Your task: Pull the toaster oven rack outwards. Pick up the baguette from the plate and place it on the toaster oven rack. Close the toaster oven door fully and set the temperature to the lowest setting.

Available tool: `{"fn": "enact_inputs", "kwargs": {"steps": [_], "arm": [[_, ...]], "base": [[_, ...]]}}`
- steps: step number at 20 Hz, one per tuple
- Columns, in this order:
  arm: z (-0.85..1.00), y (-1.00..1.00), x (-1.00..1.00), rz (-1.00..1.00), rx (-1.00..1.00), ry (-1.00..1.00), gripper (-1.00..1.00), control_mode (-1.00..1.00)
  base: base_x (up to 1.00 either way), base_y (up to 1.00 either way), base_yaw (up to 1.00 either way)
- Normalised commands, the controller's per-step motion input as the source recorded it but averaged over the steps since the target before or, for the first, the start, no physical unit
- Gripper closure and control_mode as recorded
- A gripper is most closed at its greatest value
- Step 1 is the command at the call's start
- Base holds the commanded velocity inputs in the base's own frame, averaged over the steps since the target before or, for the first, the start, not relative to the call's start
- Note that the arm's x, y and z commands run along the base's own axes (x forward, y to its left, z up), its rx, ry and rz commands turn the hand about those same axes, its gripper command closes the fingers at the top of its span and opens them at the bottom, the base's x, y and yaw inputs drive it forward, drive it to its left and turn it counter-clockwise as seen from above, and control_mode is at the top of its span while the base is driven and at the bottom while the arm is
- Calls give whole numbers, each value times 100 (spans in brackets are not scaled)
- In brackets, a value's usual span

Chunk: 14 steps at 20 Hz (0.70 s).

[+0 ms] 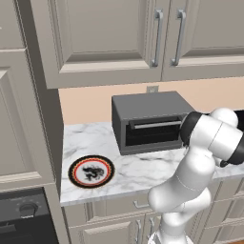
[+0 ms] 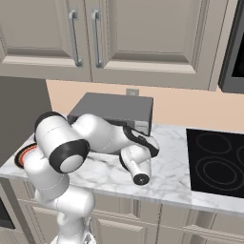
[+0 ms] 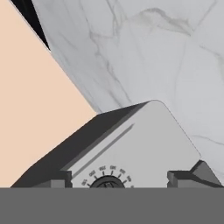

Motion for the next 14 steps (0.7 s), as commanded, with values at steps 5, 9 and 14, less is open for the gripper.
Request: {"fn": "enact_inputs", "kwargs": {"steps": [5,9,14], "arm": [[-1,2,31,0,0,0,-100,-100],[0,0,37,0,0,0,-100,-100],[0,19,28,-3,0,-3,-100,-100]], "base": [[0,0,0],[0,0,0],[0,0,0]]}}
